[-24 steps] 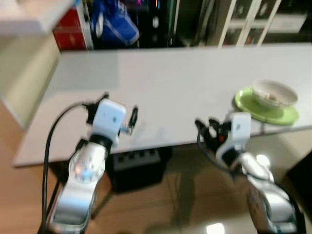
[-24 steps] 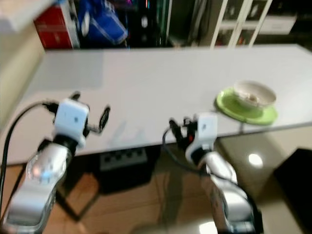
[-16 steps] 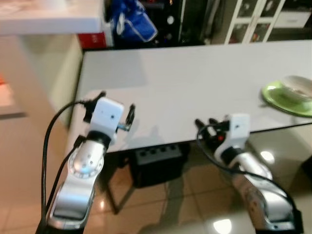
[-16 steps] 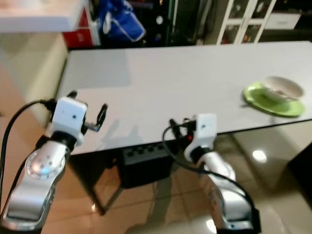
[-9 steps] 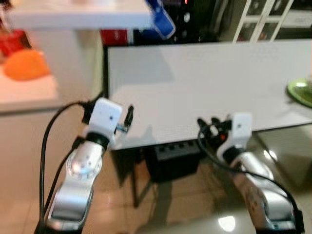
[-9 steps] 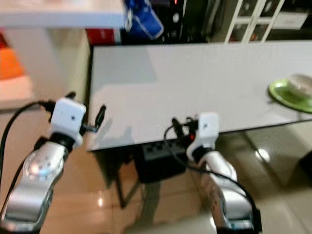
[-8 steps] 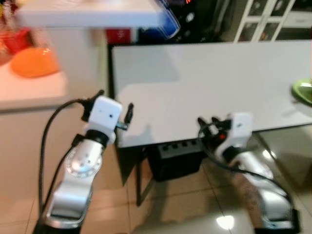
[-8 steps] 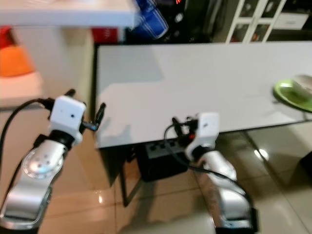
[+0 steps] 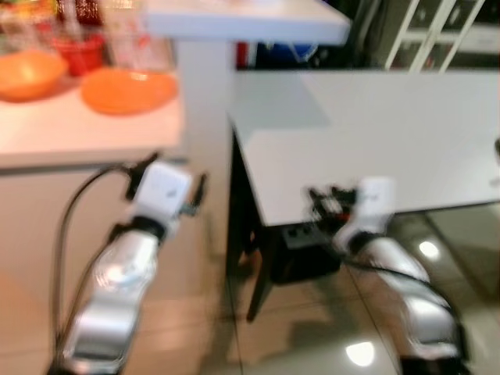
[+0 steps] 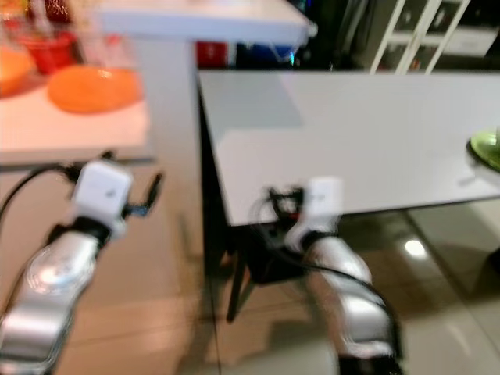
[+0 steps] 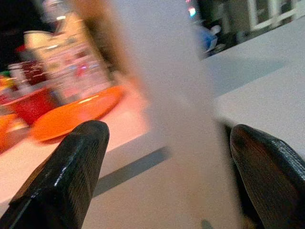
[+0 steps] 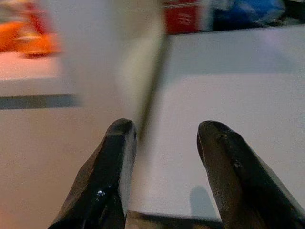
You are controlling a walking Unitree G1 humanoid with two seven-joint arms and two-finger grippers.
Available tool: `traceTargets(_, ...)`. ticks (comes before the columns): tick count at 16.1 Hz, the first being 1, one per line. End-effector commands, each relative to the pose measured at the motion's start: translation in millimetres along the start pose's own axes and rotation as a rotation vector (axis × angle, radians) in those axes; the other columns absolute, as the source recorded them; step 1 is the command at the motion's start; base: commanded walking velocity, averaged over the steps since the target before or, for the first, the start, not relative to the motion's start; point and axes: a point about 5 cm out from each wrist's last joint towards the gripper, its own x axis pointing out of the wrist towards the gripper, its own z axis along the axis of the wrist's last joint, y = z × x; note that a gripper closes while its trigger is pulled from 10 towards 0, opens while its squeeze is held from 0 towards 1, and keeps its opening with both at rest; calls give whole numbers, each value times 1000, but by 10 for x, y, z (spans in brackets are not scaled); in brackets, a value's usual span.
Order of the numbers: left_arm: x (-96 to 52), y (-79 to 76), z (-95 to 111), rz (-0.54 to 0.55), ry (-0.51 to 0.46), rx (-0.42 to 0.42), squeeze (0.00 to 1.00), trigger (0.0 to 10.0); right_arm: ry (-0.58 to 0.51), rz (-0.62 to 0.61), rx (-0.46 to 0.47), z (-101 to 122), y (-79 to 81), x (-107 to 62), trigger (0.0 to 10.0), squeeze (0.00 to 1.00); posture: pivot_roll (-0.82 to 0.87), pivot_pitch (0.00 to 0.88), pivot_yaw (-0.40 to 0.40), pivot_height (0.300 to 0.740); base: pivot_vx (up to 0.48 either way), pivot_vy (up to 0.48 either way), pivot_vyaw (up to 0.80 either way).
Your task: Setting the table
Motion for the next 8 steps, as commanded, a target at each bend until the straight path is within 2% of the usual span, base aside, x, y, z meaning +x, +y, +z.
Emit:
traceTargets(1, 33, -15, 50, -4, -20, -1, 0, 10000, -6, -6, -43, 32, -45, -20, 10000, 0, 76, 0, -58, 740, 0, 416, 0)
traceTargets(5, 24, -61, 56, -23, -22, 6, 0, 10000, 10, -30, -36, -3, -123, -64, 10000, 0, 81, 0, -52, 740, 0, 414, 0)
traceTargets(8, 15, -27, 19, -18, -11, 13, 0, 10000, 8, -11, -76, -4, -49, -53, 10000, 0, 55, 0, -29, 740, 0, 412, 0)
